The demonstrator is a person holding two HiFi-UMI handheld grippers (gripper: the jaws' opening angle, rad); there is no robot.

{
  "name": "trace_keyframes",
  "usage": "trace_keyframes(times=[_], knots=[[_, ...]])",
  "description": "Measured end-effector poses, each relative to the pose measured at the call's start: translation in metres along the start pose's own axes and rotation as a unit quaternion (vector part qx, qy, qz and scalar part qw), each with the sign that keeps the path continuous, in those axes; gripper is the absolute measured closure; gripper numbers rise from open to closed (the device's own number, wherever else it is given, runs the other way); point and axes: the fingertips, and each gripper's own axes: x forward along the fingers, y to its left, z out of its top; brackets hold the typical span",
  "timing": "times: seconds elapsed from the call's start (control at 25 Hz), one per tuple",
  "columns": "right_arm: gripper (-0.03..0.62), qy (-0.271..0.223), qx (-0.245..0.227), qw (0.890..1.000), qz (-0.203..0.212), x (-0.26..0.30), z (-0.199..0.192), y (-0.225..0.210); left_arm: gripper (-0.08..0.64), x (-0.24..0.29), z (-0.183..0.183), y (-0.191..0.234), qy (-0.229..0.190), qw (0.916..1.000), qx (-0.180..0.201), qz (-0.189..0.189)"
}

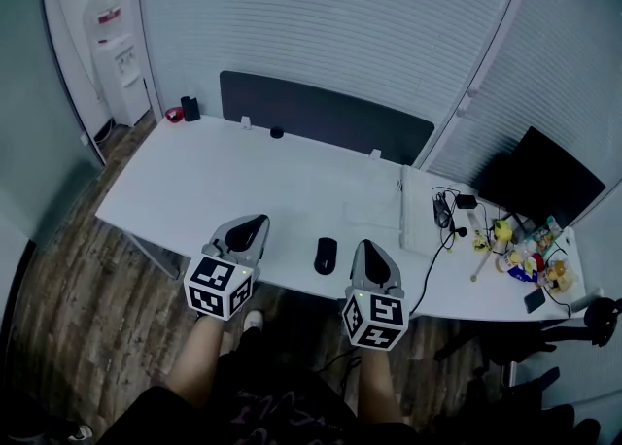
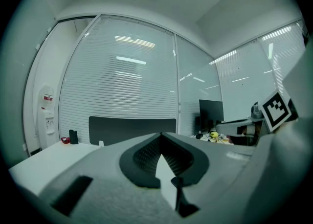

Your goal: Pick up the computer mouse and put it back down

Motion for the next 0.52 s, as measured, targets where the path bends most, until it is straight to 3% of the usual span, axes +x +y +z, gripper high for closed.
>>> trace_keyframes(times=[0.52], knots=[[0.583,-0.005,0.002,1.000,0.002,-0.009,0.001,-0.008,0.560,-0.001,0.001,-0.012,0.000,1.0000,0.001,-0.001]])
